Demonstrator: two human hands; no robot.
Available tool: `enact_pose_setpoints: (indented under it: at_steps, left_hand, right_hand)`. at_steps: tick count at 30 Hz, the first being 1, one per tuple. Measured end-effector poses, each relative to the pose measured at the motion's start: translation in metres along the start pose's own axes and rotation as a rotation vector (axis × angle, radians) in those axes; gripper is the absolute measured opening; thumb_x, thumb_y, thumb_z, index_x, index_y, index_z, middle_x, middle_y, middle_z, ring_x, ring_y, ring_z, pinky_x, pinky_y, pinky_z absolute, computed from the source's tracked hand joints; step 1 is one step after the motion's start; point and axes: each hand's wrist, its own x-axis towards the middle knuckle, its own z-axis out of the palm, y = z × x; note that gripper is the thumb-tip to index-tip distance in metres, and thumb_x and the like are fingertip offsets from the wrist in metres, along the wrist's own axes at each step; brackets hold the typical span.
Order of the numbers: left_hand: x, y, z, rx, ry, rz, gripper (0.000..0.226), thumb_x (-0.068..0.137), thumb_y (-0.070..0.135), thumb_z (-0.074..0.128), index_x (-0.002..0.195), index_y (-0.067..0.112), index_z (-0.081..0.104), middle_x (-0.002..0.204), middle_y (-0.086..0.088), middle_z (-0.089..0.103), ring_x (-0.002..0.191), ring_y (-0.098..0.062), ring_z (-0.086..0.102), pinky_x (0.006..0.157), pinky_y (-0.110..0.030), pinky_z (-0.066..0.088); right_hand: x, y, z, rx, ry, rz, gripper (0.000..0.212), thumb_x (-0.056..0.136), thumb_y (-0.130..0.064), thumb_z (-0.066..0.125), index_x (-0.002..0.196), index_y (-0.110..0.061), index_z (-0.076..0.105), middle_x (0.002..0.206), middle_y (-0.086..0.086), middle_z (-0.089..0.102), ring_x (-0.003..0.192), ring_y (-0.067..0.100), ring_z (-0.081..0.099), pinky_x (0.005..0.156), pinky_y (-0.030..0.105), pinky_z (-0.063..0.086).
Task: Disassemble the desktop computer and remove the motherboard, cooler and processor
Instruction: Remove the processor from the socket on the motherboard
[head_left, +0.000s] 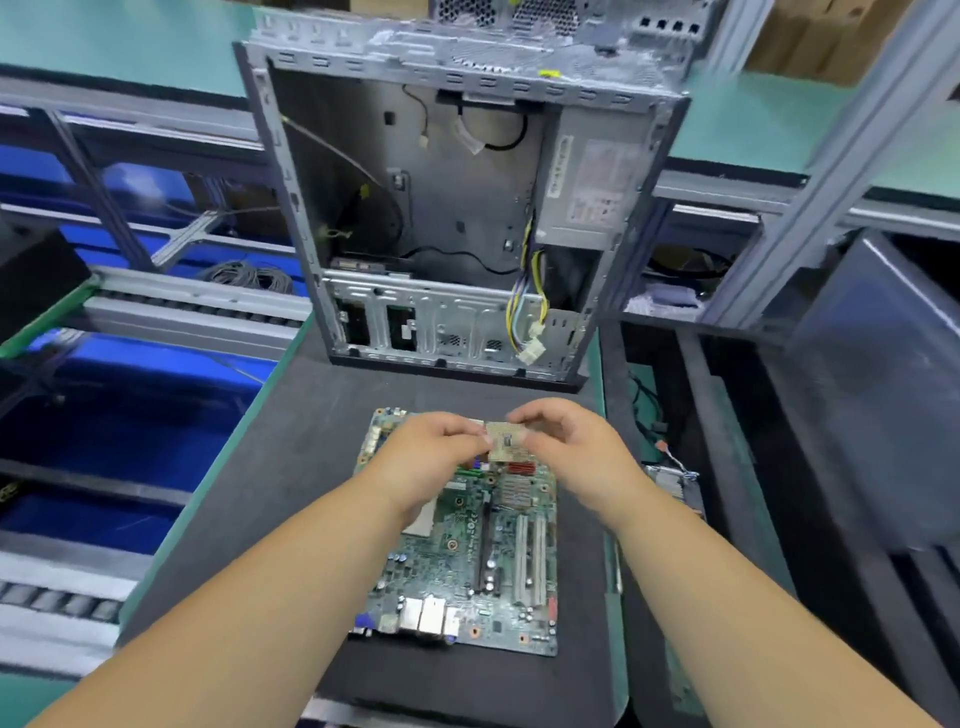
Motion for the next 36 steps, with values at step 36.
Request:
enact_pose_setpoints:
  at_steps: [36]
  left_hand:
    - [0.02, -0.007, 0.04, 0.23, 0.142, 0.131, 0.017, 0.09, 0.024, 0.063, 0.084, 0.039, 0.069, 0.069, 0.017, 0.056, 0.054, 0.002, 0.048, 0.05, -0.01, 0.041]
  right_hand:
    - [0.055, 0.104, -0.112, -1.265, -0.084, 0.018, 0.039, 0.083, -0.056, 0.063, 0.12, -0.041, 0.063, 0.116, -0.014, 0.058, 0.109, 0.018, 0.048, 0.09, 0.041, 0.025]
